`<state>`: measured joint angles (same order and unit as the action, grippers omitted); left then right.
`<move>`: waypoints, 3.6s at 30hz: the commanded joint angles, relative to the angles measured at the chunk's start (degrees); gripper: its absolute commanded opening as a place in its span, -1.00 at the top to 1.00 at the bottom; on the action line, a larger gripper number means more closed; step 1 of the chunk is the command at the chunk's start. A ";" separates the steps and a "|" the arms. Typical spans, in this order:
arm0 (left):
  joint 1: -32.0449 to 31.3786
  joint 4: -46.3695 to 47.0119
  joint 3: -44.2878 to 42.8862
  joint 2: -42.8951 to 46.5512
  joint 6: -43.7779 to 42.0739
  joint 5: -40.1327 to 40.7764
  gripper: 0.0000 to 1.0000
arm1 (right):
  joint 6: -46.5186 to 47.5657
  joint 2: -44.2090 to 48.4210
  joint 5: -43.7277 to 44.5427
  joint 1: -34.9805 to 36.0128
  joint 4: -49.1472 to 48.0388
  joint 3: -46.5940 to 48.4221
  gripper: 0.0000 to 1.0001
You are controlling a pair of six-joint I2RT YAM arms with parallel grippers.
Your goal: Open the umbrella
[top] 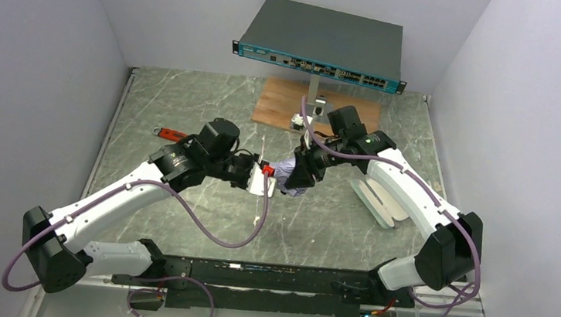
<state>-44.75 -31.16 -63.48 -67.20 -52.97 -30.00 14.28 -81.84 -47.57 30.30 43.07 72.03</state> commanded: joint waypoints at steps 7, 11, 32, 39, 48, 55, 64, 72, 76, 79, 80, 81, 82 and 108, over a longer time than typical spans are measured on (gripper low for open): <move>-1.90 -1.37 -0.36 -1.37 0.63 -0.58 0.96 | -1.35 -0.22 -6.14 -0.65 -7.99 2.74 1.00; -1.88 -3.28 -0.64 -2.18 0.71 -1.65 1.00 | -3.74 -0.30 -6.41 -2.09 -9.89 2.09 1.00; 5.59 -5.28 -5.86 5.09 13.18 -10.87 -0.48 | -1.24 -2.63 -13.80 -10.13 -2.52 3.80 1.00; 18.66 -2.70 -1.88 9.80 27.30 -14.70 -0.39 | -13.06 2.48 -11.74 -10.21 -17.56 -1.28 1.00; 29.69 17.96 7.15 15.57 64.64 -17.71 -0.44 | -4.42 15.83 14.37 1.36 -38.98 -7.98 1.00; 37.88 27.95 3.05 14.25 83.57 -15.43 -0.85 | 5.45 22.08 32.37 9.08 -57.31 -16.30 1.00; 44.57 41.56 0.45 10.70 103.50 -11.05 -0.99 | 11.07 21.28 42.74 15.65 -66.11 -18.46 1.00; 45.98 46.88 -0.70 7.48 112.78 -8.15 -0.96 | 14.16 17.83 46.38 20.72 -69.42 -16.99 1.00; 46.03 45.04 0.20 7.43 113.80 -5.82 -0.73 | 14.60 16.80 46.11 22.14 -70.48 -16.56 1.00; 46.12 45.89 0.54 7.75 114.25 -5.38 -0.42 | 15.01 16.29 46.09 23.42 -70.37 -16.18 1.00; 46.16 46.51 0.41 7.78 114.41 -5.62 -0.26 | 15.05 16.02 46.16 23.73 -70.14 -16.16 1.00; 46.22 47.67 0.33 7.71 114.53 -5.93 -0.13 | 15.21 15.87 46.25 23.97 -69.92 -16.13 1.00; 46.32 48.25 0.37 7.70 114.76 -6.00 -0.02 | 15.17 15.79 46.51 24.16 -70.03 -16.27 1.00; 46.08 32.01 -7.76 9.68 64.77 -16.43 1.00 | 2.24 19.41 26.66 9.08 -22.32 -12.20 -1.00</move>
<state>6.17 8.40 -68.31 -61.60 39.11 -40.91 23.79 -65.93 -8.25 48.27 3.86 55.66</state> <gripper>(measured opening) 0.060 0.994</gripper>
